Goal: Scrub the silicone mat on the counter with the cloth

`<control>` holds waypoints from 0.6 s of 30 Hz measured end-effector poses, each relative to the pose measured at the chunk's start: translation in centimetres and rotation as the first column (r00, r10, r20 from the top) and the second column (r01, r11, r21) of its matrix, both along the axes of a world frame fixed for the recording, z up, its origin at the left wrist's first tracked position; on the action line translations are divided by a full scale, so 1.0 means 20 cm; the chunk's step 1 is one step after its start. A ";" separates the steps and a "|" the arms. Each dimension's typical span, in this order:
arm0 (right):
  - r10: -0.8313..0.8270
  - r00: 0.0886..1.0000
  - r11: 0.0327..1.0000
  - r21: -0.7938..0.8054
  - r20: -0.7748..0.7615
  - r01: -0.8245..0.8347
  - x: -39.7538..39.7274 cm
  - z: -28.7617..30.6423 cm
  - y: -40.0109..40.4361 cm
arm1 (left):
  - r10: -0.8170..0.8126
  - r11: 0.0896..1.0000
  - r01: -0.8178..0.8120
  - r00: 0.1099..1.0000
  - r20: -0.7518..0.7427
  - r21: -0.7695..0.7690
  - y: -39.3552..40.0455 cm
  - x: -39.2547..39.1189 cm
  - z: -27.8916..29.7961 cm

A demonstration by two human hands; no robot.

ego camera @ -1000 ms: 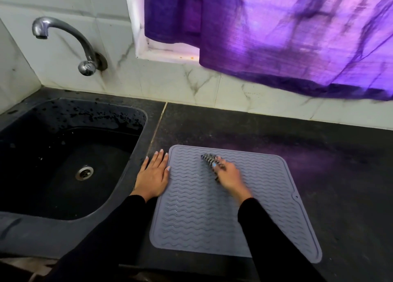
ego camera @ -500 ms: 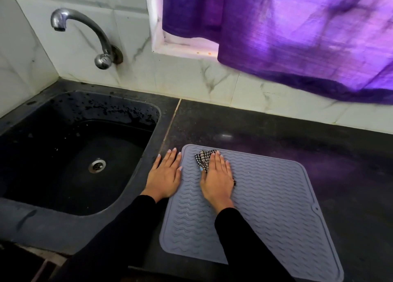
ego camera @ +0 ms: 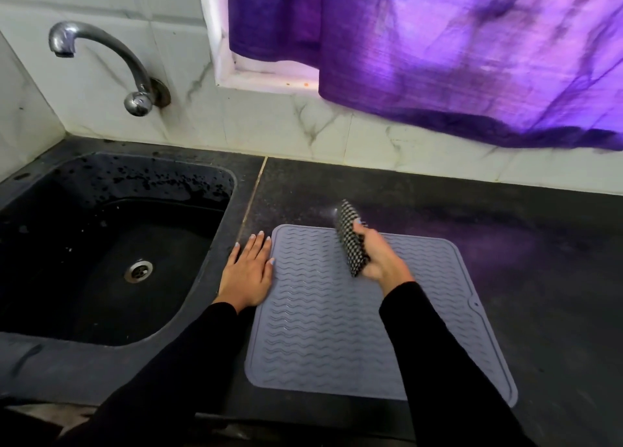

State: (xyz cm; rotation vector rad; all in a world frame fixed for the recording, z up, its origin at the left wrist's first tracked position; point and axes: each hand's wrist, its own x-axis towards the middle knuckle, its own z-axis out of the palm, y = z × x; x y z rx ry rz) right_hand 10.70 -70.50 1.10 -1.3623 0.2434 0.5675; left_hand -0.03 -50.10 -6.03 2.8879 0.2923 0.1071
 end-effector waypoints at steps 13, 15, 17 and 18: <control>0.655 0.712 0.190 -0.967 0.252 0.168 -0.10 -0.29 -0.12 | 0.015 1.000 -0.015 1.000 0.007 0.023 0.00 0.01 -0.01; 0.677 0.696 0.217 -0.969 0.239 0.122 -0.08 -0.27 -0.14 | 0.011 0.999 -0.012 1.000 0.007 0.032 0.00 0.01 -0.02; 0.694 0.684 0.247 -0.966 0.227 0.070 -0.06 -0.25 -0.16 | 0.013 0.999 -0.014 1.000 0.011 0.035 0.01 0.01 -0.02; 0.698 0.679 0.261 -0.964 0.226 0.053 -0.05 -0.25 -0.17 | 0.014 0.999 -0.014 1.000 0.013 0.032 0.00 0.01 -0.02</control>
